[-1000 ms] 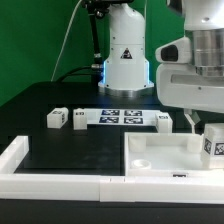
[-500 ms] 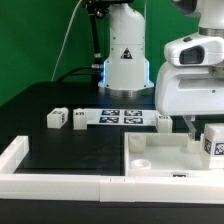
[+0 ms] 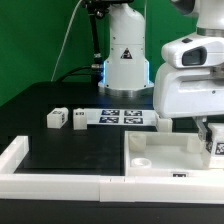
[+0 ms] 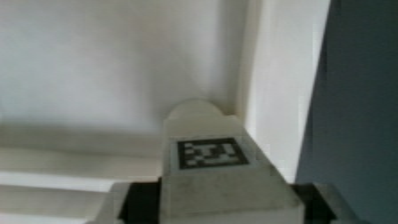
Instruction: Assemble one leg
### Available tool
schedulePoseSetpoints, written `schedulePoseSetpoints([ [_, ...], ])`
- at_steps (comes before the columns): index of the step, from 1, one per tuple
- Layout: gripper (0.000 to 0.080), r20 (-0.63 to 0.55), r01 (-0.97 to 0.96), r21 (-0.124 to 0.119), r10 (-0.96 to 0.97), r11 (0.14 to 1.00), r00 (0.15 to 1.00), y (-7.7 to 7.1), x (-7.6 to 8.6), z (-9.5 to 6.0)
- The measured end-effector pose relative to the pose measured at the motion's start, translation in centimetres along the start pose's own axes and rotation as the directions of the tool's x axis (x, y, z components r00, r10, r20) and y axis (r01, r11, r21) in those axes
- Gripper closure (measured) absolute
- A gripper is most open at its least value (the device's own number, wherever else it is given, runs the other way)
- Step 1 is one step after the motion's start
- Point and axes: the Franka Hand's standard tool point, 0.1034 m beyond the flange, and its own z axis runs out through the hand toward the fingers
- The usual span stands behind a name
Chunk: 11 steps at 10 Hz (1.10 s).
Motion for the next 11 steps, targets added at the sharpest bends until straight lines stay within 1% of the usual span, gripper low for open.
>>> schedulePoseSetpoints([
  [3, 0.0502, -0.009, -0.05, 0.002, 0.05, 0.999, 0.999, 0.07, 0.08, -0.05],
  [4, 0.0503, -0.045, -0.173, 0.009, 0.173, 0.985, 0.984, 0.11, 0.07, -0.19],
  [5, 0.0503, -0.045, -0.341, 0.016, 0.341, 0.94, 0.939, -0.01, -0.29, -0.22],
  [6, 0.0505, -0.04, -0.479, 0.025, 0.479, 0.878, 0.877, -0.1, -0.31, -0.13],
  [7, 0.0505, -0.032, -0.596, 0.035, 0.597, 0.802, 0.802, -0.17, -0.41, 0.13],
  [8, 0.0505, -0.019, -0.722, 0.043, 0.723, 0.691, 0.691, -0.4, -0.49, 0.28],
  [9, 0.0505, -0.007, -0.839, 0.06, 0.841, 0.541, 0.541, -0.53, -0.37, 0.31],
  [10, 0.0505, 0.009, -0.939, 0.069, 0.941, 0.336, 0.337, -0.68, -0.25, 0.31],
  [11, 0.0505, 0.018, -0.969, 0.065, 0.971, 0.238, 0.24, -0.72, -0.26, 0.28],
])
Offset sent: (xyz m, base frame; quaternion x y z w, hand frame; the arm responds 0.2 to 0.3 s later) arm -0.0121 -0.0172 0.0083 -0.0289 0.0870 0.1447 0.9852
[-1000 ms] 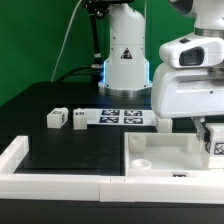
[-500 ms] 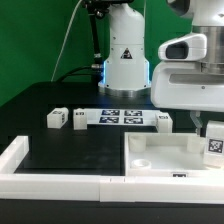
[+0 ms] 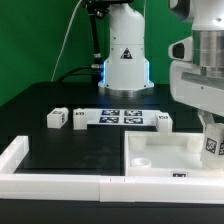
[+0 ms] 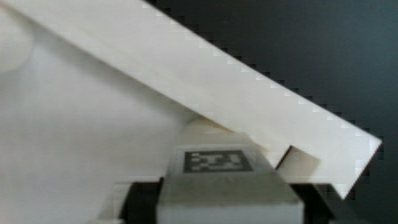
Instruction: Assemble one leg
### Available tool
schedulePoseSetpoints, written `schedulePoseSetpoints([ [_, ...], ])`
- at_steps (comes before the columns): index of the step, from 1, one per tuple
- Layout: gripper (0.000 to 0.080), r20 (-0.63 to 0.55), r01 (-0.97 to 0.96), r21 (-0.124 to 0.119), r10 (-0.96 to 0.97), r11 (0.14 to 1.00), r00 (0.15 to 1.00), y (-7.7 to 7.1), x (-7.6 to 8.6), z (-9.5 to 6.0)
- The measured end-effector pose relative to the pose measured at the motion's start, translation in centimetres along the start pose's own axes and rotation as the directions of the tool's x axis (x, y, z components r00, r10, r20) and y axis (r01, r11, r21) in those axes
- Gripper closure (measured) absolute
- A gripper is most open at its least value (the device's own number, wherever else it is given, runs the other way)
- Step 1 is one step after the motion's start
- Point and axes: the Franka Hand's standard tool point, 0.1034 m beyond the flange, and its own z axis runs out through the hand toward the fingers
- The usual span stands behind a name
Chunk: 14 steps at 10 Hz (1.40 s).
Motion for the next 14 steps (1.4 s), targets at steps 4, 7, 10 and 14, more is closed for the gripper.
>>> schedulePoseSetpoints([
  [4, 0.0447, 0.019, -0.068, 0.002, 0.068, 0.998, 0.997, 0.0, 0.0, 0.0],
  [7, 0.0171, 0.033, 0.339, -0.025, -0.338, 0.94, 0.941, 0.2, 0.6, -0.4],
  [10, 0.0151, 0.051, 0.724, -0.043, -0.723, 0.688, 0.689, 0.0, 0.9, -0.1],
  [14, 0.0151, 0.063, 0.954, -0.062, -0.953, 0.293, 0.297, -0.3, 1.0, -0.3],
])
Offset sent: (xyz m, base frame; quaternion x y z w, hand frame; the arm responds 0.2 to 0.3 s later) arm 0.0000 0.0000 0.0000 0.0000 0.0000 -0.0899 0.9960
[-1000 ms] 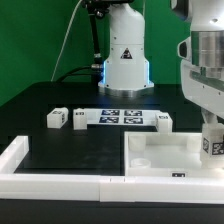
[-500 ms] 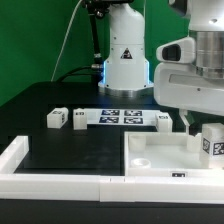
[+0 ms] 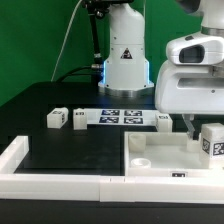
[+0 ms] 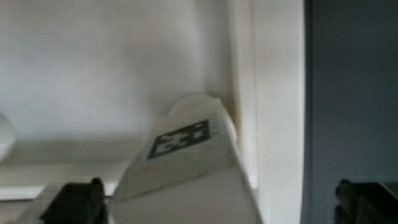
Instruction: Assemble one leg
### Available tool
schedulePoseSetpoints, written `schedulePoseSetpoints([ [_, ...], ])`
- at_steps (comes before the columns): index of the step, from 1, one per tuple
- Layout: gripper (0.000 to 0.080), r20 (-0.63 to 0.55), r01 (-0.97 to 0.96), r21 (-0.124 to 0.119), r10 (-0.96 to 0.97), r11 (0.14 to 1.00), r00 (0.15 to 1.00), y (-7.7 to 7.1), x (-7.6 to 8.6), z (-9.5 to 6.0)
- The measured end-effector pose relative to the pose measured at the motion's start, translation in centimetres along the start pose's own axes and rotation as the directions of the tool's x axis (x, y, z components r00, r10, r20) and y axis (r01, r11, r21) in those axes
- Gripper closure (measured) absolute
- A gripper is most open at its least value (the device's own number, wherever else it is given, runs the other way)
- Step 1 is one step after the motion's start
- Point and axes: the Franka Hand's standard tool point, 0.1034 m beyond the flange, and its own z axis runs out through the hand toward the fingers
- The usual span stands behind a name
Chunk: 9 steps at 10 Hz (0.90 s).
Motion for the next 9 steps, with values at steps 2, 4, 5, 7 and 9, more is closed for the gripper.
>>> schedulePoseSetpoints([
  [2, 0.0281, 0.0, 0.026, 0.0, -0.026, 1.0, 1.0, 0.05, 0.0, 0.01],
  [4, 0.0437, 0.0, 0.026, 0.0, -0.026, 1.0, 1.0, 0.09, 0.01, 0.01],
  [5, 0.0509, 0.0, 0.026, 0.0, -0.026, 1.0, 1.0, 0.08, 0.01, 0.0],
  [7, 0.0509, 0.0, -0.013, 0.0, 0.013, 1.0, 1.0, 0.08, 0.01, 0.0],
  [9, 0.0509, -0.008, -0.337, 0.033, 0.338, 0.941, 0.941, 0.23, -0.05, 0.01],
])
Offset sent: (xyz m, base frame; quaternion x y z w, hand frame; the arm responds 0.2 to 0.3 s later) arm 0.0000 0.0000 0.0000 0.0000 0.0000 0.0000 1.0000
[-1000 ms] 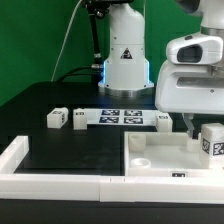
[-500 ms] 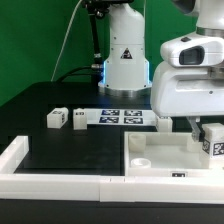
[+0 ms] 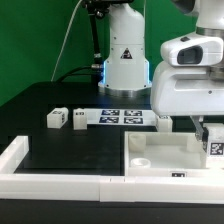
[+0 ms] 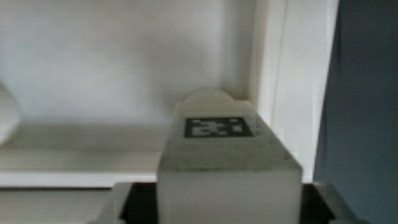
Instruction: Assemble one leg
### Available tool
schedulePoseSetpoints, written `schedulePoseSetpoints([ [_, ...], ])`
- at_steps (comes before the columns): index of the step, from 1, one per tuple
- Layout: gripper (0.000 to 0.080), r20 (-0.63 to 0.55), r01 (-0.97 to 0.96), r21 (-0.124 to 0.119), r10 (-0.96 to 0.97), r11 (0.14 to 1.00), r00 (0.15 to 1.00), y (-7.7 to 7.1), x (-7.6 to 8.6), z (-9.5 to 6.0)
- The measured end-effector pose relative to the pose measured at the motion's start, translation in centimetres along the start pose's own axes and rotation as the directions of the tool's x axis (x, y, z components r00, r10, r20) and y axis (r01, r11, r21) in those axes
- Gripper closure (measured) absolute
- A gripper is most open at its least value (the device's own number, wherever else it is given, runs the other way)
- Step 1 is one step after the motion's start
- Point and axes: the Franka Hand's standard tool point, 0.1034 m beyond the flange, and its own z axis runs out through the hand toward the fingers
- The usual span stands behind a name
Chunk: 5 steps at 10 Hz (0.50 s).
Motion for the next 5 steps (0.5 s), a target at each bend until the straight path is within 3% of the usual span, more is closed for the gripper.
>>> schedulePoseSetpoints([
  [2, 0.0509, -0.008, -0.331, 0.047, 0.332, 0.942, 0.943, 0.38, 0.08, -0.01],
  [5, 0.0508, 0.025, -0.693, 0.058, 0.693, 0.719, 0.721, 0.25, 0.08, 0.0],
])
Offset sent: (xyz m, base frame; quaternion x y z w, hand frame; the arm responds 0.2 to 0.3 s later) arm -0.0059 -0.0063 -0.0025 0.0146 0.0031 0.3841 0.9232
